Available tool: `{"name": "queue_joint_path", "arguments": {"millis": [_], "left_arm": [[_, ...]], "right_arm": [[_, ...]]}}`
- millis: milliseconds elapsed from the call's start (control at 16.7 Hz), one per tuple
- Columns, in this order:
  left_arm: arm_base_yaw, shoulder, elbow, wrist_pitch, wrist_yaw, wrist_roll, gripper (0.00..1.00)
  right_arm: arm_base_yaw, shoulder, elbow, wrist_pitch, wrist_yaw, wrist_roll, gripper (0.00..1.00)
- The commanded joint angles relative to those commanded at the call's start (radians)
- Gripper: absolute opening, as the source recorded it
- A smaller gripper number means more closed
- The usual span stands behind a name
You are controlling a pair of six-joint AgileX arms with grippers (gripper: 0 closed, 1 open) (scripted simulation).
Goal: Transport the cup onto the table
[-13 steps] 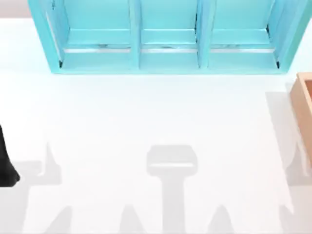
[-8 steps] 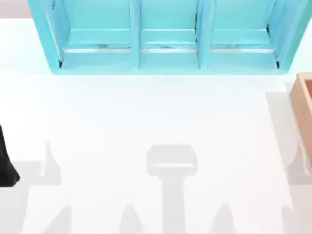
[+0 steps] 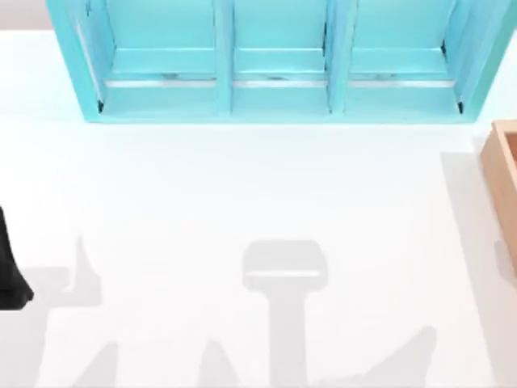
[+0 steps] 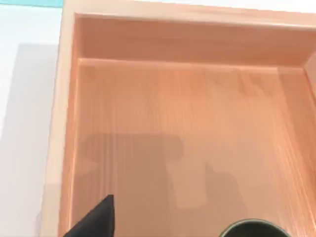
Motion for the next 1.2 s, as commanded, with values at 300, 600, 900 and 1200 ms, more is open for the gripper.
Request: {"name": "queue_joint_path", "arguments": {"millis": [300, 600, 900, 1200], "left_arm": [[0.0, 0.0, 0.0, 0.0, 0.0, 0.0, 1.0], [0.0, 0.0, 0.0, 0.0, 0.0, 0.0, 1.0], [0.0, 0.0, 0.0, 0.0, 0.0, 0.0, 1.0], [0.0, 0.0, 0.0, 0.0, 0.0, 0.0, 1.0]], "right_arm": [[-0.124, 0.483, 0.376, -0.356, -0.001, -0.12, 1.0], [-0.219, 0.854, 0.672, -0.635, -0.001, -0.214, 1.0], [-0.258, 0.996, 0.786, -0.745, -0.001, -0.252, 1.0], [-0.254, 0.994, 0.781, -0.741, -0.001, -0.251, 1.0]]}}
